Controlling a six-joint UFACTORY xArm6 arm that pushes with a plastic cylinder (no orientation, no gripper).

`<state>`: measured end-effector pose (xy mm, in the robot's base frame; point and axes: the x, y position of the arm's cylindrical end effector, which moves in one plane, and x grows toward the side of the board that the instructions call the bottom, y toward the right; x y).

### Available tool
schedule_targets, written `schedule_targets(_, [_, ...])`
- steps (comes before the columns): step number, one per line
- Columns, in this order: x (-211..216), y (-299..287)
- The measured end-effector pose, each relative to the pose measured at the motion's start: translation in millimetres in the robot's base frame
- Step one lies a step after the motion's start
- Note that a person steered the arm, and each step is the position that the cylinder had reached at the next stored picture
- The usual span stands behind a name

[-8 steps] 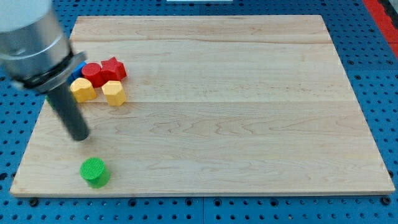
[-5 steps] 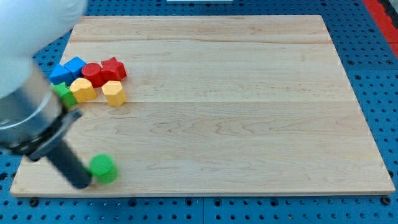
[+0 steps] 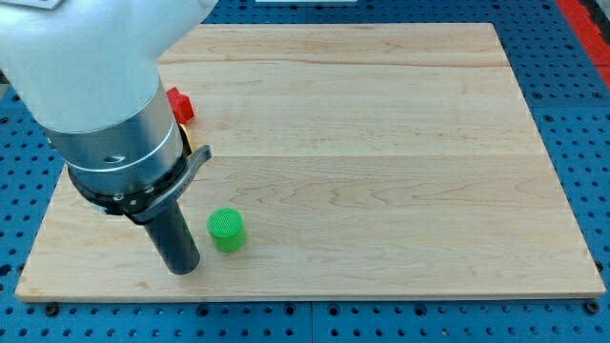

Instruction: Move the green circle towards the bottom right of the board

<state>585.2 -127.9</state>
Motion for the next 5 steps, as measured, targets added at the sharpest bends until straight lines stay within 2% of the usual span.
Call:
schedule_targets(2, [-4.5,1.5])
schedule_targets(3, [-25.6,1.9])
schedule_targets(4, [-27.5,35.5])
schedule_targets(5, [-51.4,65.9])
